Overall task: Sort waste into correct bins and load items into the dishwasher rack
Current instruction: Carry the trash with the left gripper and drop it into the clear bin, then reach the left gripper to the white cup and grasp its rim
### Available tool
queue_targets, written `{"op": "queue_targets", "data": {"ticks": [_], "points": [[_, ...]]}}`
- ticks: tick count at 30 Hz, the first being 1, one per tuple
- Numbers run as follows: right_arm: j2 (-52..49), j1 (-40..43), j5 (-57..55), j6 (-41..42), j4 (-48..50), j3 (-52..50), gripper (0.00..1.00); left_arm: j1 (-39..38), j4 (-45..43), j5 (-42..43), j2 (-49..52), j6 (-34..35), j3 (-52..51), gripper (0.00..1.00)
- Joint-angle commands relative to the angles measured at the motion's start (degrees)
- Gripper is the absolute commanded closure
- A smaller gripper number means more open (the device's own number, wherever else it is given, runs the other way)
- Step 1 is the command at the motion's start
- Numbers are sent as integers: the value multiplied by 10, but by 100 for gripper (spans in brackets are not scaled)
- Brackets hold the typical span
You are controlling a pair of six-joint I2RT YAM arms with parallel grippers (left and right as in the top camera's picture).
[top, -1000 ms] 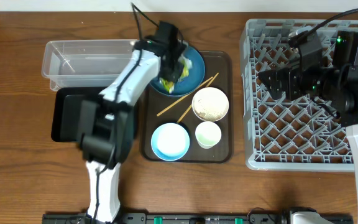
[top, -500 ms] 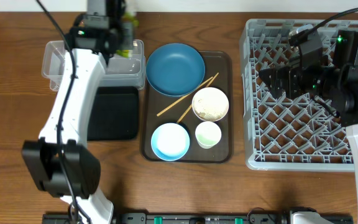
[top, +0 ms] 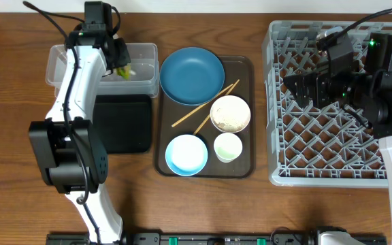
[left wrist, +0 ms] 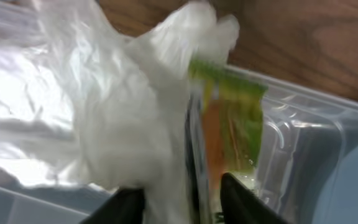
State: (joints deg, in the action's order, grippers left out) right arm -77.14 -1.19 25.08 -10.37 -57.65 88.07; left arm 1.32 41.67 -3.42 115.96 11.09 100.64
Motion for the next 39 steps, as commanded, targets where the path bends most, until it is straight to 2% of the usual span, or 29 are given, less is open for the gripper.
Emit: {"op": "queue_targets", "data": {"ticks": [1, 8, 15, 18, 25, 29, 32, 39], "points": [[-2, 4, 4, 0, 0, 11, 11, 0, -2, -7, -3, 6, 0, 49], [-2, 4, 4, 0, 2, 11, 8, 0, -2, -7, -9, 6, 1, 31], [-2, 4, 4, 0, 2, 11, 6, -1, 3, -4, -66, -4, 2, 23], [-2, 4, 4, 0, 2, 11, 1, -2, 21, 28, -112, -41, 2, 22], [-2, 4, 12, 10, 4, 11, 1, -4, 110, 160, -215, -86, 2, 21], [-5, 4, 18, 75, 14, 11, 1, -4, 177, 165, -252, -88, 2, 21], [-11, 4, 18, 87, 14, 11, 2, -5, 223, 170, -268, -90, 2, 21], [-23, 4, 18, 87, 16, 11, 3, -52, 309, 331, -263, -195, -18, 22]]}}
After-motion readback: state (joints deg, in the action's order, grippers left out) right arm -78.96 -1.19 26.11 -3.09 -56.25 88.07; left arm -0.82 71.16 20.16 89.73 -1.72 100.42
